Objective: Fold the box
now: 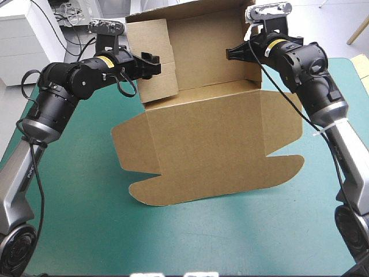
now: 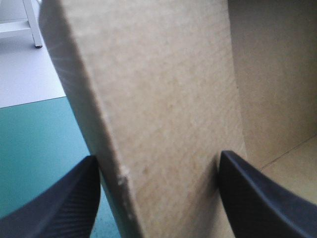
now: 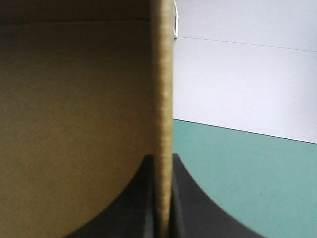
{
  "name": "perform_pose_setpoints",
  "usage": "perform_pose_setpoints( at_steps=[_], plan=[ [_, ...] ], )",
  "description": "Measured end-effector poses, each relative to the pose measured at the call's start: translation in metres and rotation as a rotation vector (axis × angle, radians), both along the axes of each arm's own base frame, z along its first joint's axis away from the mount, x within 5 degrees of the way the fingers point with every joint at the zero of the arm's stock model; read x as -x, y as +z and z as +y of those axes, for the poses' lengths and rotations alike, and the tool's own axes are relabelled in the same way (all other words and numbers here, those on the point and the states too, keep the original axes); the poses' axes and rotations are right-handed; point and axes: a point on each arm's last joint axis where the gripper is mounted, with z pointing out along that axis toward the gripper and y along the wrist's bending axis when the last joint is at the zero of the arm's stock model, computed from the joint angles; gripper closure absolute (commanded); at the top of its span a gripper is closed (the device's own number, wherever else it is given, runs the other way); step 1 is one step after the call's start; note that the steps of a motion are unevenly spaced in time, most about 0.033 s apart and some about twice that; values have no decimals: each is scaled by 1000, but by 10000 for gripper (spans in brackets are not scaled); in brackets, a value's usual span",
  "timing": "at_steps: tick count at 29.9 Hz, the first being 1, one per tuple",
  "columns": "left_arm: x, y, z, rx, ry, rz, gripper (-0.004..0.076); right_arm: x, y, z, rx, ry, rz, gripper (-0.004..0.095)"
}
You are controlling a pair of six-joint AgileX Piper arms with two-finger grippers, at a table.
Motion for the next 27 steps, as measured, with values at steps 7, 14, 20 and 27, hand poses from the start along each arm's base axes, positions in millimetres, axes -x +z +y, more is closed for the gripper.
perform_pose_setpoints(
  at_steps=[7, 14, 20, 27],
  plan=[
    [-1, 1, 2, 16, 29, 5, 535, -6, -5, 2, -13, -6, -2, 922],
    [-7, -5, 1, 16, 37, 25, 647, -6, -5, 1, -9, -10, -1, 924],
    [-21, -22, -4, 17, 31, 70, 728, -6, -8, -2, 22, -23, 26, 924],
    [-22, -27, -5, -3, 20, 97, 731, -3, -15, -4, 64, -32, 106, 924]
  ],
)
